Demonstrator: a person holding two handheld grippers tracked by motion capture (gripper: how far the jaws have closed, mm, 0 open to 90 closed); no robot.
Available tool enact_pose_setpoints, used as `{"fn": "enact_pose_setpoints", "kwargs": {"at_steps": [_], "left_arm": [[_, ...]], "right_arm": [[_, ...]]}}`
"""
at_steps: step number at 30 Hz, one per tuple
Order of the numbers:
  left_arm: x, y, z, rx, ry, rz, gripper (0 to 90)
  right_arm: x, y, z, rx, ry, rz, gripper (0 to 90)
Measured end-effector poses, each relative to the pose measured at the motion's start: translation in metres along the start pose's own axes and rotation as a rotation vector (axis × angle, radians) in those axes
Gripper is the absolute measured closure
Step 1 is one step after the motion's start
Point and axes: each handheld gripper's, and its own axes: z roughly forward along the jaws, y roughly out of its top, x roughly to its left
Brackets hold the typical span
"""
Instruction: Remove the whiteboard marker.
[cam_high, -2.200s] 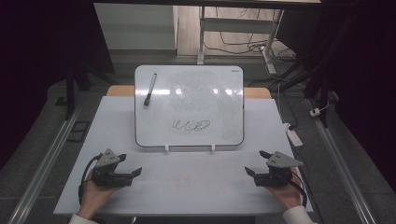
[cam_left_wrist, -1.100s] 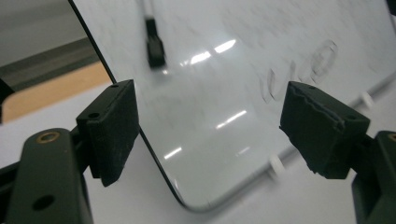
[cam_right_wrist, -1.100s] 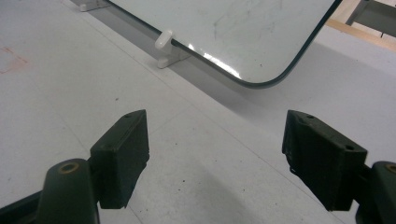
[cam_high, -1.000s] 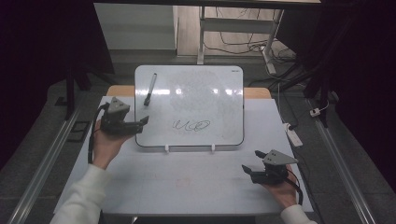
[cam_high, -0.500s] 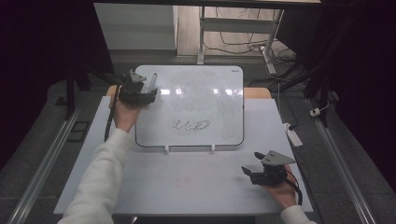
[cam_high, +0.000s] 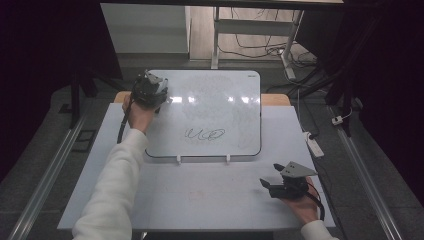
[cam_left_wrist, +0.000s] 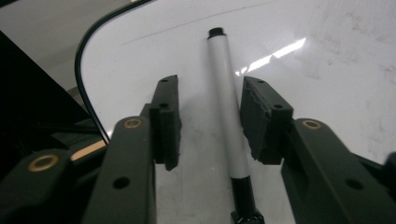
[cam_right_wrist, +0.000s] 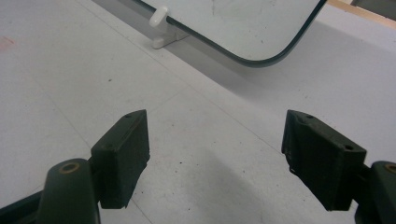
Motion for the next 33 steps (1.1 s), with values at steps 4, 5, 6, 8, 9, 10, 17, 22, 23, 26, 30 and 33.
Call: {"fn": "enact_pose_setpoints", "kwargs": {"at_steps": [4, 5, 6, 8, 9, 10, 17, 22, 23, 26, 30, 33], "left_arm": [[-0.003, 0.002, 0.000, 0.001, 0.020, 0.025, 69.3], [-0.004, 0.002, 0.000, 0.001, 0.020, 0.031, 72.7], [-0.005, 0.002, 0.001, 0.001, 0.021, 0.032, 73.9], [-0.006, 0.002, 0.001, 0.001, 0.015, 0.032, 75.6], [-0.006, 0.002, 0.001, 0.001, 0.015, 0.032, 76.3], [-0.007, 0.003, 0.001, 0.001, 0.013, 0.034, 76.3], [-0.009, 0.003, 0.000, 0.002, -0.016, 0.037, 81.3], [-0.008, 0.003, -0.005, -0.005, -0.020, 0.042, 81.5], [-0.007, 0.002, -0.007, -0.010, -0.022, 0.041, 81.5], [-0.004, 0.001, -0.017, -0.032, -0.032, 0.040, 81.6], [-0.002, -0.003, -0.036, -0.077, -0.050, 0.053, 81.6], [-0.003, -0.010, -0.051, -0.108, -0.089, 0.047, 81.6]], "right_arm": [[0.000, 0.000, 0.000, 0.005, -0.005, 0.001, 22.9], [0.000, -0.001, 0.000, 0.005, -0.007, 0.001, 22.9], [0.000, -0.001, 0.000, 0.005, -0.008, 0.001, 22.9], [-0.001, 0.000, 0.000, 0.004, -0.010, -0.001, 22.9], [-0.001, 0.000, 0.000, 0.004, -0.012, -0.001, 23.0], [-0.001, 0.000, 0.000, 0.004, -0.012, -0.001, 23.0], [-0.001, -0.001, -0.001, 0.005, -0.023, 0.000, 23.3], [-0.002, -0.001, -0.002, 0.001, -0.030, 0.005, 23.4], [-0.002, -0.001, -0.002, 0.001, -0.031, 0.005, 23.4], [-0.002, -0.001, -0.003, 0.000, -0.034, 0.006, 23.4], [-0.003, -0.001, -0.003, -0.005, -0.033, 0.011, 23.6], [-0.003, -0.001, -0.004, -0.020, -0.028, 0.019, 23.6]]}}
